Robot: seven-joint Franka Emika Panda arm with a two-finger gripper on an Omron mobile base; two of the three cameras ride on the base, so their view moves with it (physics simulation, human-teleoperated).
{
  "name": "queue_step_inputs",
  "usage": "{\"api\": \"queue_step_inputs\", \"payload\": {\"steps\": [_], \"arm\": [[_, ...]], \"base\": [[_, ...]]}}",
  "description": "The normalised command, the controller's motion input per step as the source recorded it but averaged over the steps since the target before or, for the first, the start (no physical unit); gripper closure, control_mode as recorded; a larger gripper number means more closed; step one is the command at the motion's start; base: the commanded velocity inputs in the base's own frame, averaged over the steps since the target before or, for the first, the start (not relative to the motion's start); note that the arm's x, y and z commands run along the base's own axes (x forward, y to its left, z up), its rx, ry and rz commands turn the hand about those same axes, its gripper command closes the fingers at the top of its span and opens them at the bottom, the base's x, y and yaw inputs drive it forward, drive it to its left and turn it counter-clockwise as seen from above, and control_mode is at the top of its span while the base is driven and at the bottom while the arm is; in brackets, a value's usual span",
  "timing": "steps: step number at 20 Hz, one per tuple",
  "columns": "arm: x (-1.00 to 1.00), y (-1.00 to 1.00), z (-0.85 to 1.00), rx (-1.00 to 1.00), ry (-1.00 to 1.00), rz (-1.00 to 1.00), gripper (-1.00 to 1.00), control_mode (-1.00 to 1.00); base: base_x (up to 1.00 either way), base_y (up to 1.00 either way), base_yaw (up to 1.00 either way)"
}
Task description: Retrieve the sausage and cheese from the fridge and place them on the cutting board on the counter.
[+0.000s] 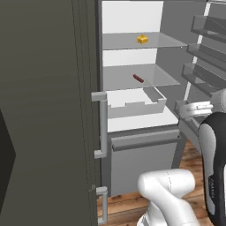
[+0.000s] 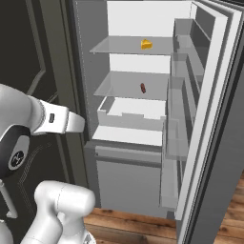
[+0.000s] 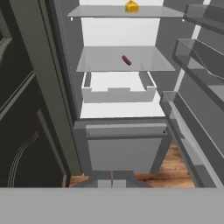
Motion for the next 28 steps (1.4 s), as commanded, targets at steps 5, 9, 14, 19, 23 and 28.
{"api": "queue_step_inputs", "payload": {"steps": [5, 9, 14, 19, 23, 28], "arm": [[0.0, 0.0, 0.0, 0.0, 0.0, 0.0, 1.0, 1.0], [0.0, 0.0, 0.0, 0.0, 0.0, 0.0, 1.0, 1.0], [0.0, 0.0, 0.0, 0.0, 0.0, 0.0, 1.0, 1.0], [0.0, 0.0, 0.0, 0.0, 0.0, 0.0, 1.0, 1.0], [0.0, 0.0, 0.0, 0.0, 0.0, 0.0, 1.0, 1.0], [0.0, 0.0, 0.0, 0.0, 0.0, 0.0, 1.0, 1.0]], "base": [[0.01, 0.0, -0.04], [0.06, -0.07, -0.04], [0.34, -0.41, -0.01], [0.6, -0.3, 0.0], [0.77, 0.0, 0.0], [0.95, 0.0, 0.0]]}}
